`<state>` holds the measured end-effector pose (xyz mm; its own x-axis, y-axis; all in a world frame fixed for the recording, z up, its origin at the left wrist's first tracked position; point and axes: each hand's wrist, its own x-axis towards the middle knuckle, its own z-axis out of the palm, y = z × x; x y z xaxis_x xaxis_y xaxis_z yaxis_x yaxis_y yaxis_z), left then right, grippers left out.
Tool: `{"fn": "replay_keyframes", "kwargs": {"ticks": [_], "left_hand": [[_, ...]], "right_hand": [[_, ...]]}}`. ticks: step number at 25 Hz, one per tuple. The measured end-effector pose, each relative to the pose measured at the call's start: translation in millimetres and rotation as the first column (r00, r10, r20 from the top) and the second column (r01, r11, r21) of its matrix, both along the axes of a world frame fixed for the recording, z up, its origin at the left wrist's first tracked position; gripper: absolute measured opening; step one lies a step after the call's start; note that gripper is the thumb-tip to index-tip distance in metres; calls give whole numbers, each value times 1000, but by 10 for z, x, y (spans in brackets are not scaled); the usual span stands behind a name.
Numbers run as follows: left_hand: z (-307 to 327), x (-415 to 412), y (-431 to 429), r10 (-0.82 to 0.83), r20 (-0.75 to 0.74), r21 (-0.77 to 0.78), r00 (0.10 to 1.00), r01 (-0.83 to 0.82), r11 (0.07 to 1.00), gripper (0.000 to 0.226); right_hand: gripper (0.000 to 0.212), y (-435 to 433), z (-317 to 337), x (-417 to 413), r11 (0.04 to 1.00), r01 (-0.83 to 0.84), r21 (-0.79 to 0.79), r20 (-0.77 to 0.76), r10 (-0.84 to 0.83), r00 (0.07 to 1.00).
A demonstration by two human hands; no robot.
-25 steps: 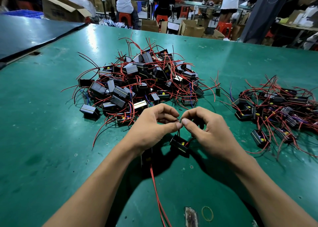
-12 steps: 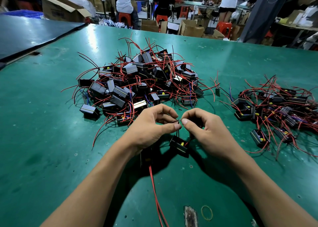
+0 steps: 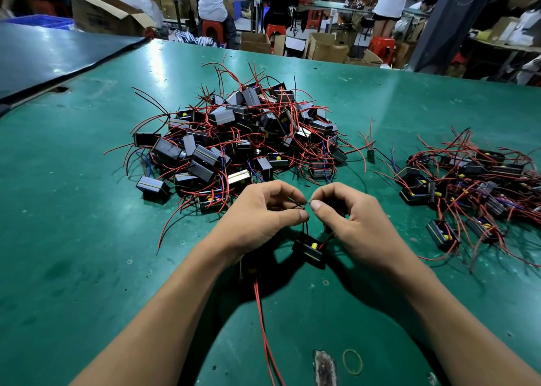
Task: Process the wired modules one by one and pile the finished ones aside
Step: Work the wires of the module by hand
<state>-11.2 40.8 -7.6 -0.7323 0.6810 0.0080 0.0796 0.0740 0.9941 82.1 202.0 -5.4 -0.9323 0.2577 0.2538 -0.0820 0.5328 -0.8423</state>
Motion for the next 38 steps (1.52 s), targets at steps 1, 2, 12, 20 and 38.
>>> {"fn": "replay_keyframes", "kwargs": {"ticks": [1, 2, 12, 20, 38], "left_hand": [[-6, -5, 1, 4, -4, -1, 1000, -4, 1000, 13], [-12, -7, -1, 5, -9, -2, 1000, -6, 1000, 11], [-20, -2, 2, 19, 18, 2, 1000, -19, 1000, 11], [-15, -9, 1, 49, 31, 3, 998, -49, 999, 12], [-14, -6, 5, 90, 3, -13, 996, -90, 996, 9]], "right_hand": [[11, -5, 0, 1, 1000, -1, -1, 1, 1, 1000], [12, -9, 2, 3, 1000, -1, -1, 1, 1, 1000], [11, -25, 11, -8, 1000, 14, -26, -3, -14, 1000], [11, -40, -14, -8, 998, 1, -67, -6, -2, 1000], [10, -2, -76, -9, 999, 0, -35, -21, -1, 1000]]}}
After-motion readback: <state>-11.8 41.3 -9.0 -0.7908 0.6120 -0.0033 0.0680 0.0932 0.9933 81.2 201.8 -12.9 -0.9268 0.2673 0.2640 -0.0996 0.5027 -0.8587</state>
